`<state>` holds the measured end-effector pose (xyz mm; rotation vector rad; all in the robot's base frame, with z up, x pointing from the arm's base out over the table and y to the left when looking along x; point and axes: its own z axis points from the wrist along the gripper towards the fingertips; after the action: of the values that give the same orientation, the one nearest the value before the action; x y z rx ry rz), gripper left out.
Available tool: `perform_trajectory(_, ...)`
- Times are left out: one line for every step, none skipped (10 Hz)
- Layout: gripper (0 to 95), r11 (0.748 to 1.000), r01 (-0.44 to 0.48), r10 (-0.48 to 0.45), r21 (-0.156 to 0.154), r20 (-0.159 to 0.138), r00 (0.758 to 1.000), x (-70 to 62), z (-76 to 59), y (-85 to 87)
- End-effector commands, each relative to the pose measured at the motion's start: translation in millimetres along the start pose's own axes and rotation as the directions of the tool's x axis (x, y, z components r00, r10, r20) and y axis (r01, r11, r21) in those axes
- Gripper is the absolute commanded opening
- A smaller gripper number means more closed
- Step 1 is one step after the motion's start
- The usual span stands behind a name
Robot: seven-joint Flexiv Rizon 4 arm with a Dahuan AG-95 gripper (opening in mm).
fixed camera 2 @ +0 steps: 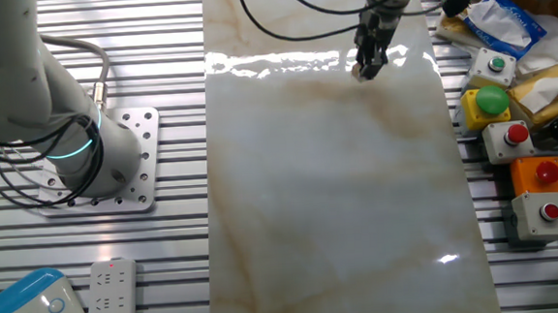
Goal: Pick up the small block on the left and move it to the right
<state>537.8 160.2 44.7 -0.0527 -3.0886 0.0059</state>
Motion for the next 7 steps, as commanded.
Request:
perform_trajectory(19.0,1.000,-0.010,0.010,-0.002,0.002,1.000,0.3,4.9,8.2)
perform_trajectory(19.0,1.000,-0.007,0.007,0.001,0.003,1.000,0.1,6.8,11.1)
perform_trajectory(19.0,1.000,-0.004,0.004,-0.004,0.002,1.000,0.1,6.8,11.1)
perform_trajectory(19.0,1.000,-0.003,0.003,-0.003,0.002,1.000,0.4,6.4,11.3)
perform_trajectory(19.0,1.000,0.003,-0.003,-0.005,0.002,1.000,0.5,6.3,11.4)
perform_trajectory(19.0,1.000,0.008,-0.008,-0.007,0.002,1.000,0.5,6.5,11.7)
perform_trajectory(19.0,1.000,0.008,-0.008,-0.009,0.002,1.000,0.5,7.1,12.6)
